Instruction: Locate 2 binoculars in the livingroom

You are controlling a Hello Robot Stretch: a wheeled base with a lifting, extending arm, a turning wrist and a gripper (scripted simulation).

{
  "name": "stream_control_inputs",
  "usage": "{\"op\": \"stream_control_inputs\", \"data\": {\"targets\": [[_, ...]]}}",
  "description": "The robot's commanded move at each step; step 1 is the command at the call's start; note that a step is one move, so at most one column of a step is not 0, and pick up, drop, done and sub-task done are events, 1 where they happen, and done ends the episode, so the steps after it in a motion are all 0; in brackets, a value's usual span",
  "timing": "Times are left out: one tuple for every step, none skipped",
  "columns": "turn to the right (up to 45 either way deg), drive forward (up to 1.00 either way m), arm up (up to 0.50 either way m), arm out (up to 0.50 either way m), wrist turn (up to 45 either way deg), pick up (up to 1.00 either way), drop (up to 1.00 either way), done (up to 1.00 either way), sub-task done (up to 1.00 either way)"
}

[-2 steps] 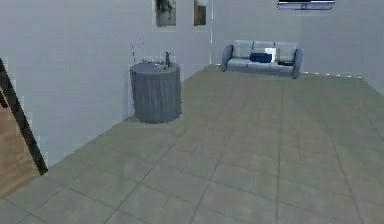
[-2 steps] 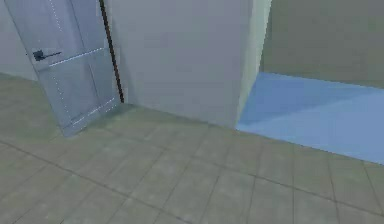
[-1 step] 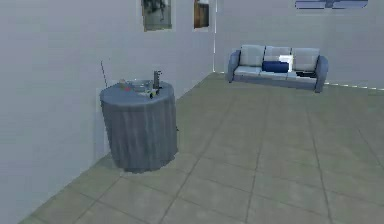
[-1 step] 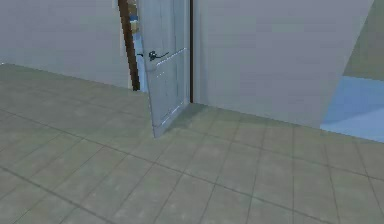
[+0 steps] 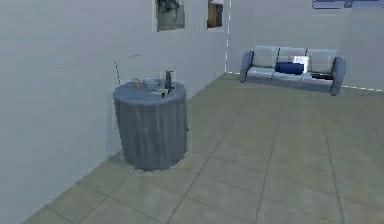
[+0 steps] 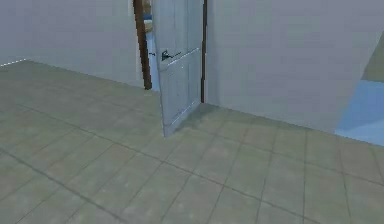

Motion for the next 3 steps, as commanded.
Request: {"op": "stream_control_inputs", "data": {"targets": [[0.0, 0.95, 0.0, 0.0, 0.0, 0.0, 0.0, 0.0, 0.0], [-18.0, 0.0, 0.0, 0.0, 0.0, 0.0, 0.0, 0.0, 0.0], [0.0, 0.0, 0.0, 0.0, 0.0, 0.0, 0.0, 0.0, 1.0]]}}
